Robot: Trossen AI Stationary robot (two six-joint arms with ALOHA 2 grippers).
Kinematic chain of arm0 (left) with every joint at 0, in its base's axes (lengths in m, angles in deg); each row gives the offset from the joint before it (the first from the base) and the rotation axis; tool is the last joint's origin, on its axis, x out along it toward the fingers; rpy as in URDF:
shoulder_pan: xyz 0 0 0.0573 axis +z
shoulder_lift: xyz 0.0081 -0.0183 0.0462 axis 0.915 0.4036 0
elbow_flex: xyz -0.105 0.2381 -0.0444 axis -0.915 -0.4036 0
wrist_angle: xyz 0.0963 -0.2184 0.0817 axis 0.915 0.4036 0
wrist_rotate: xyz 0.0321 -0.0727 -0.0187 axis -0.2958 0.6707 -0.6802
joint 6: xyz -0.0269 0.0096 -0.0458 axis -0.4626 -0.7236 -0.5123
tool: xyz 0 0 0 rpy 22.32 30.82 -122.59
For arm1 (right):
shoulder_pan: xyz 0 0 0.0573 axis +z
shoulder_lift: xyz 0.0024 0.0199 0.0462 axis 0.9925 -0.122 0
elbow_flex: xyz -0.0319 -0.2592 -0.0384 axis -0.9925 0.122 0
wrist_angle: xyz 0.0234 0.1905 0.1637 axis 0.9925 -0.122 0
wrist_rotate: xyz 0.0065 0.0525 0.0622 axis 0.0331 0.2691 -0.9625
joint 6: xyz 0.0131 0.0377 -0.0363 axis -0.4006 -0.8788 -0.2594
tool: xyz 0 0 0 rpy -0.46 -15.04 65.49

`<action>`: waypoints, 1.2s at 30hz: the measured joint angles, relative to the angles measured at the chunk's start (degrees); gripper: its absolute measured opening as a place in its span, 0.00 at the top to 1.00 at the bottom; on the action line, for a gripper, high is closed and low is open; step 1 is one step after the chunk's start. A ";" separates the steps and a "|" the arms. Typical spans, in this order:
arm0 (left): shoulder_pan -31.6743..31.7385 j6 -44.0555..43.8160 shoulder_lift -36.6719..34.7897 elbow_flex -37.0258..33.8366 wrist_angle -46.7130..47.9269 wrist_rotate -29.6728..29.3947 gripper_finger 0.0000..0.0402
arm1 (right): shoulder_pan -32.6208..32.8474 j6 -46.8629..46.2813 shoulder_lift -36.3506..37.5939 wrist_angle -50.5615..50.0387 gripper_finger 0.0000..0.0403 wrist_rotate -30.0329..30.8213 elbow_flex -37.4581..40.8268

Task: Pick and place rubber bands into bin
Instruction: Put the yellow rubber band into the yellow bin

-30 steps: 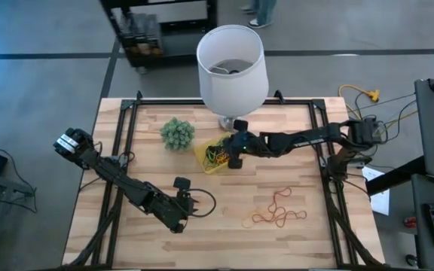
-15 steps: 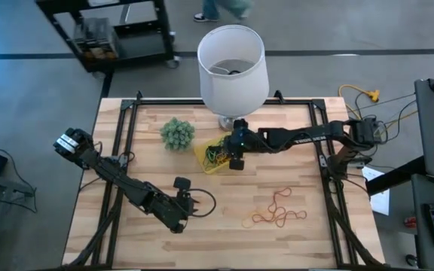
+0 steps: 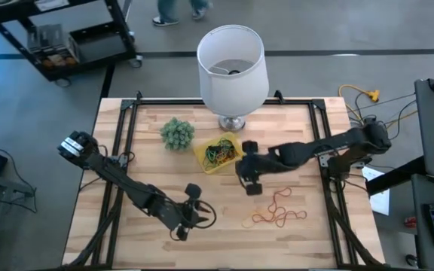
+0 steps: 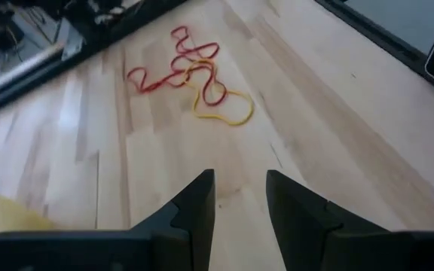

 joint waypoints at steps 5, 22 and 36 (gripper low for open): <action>0.81 4.78 1.78 1.57 -1.88 0.44 0.74 | 6.53 -5.61 3.51 -4.35 0.76 0.39 1.14; 7.15 14.05 12.49 12.70 -1.75 14.67 0.74 | 25.16 -30.13 7.21 -7.00 0.82 6.86 11.05; 9.20 14.98 16.95 17.24 -0.41 16.01 0.74 | 31.63 -41.27 6.93 13.34 0.81 2.51 24.22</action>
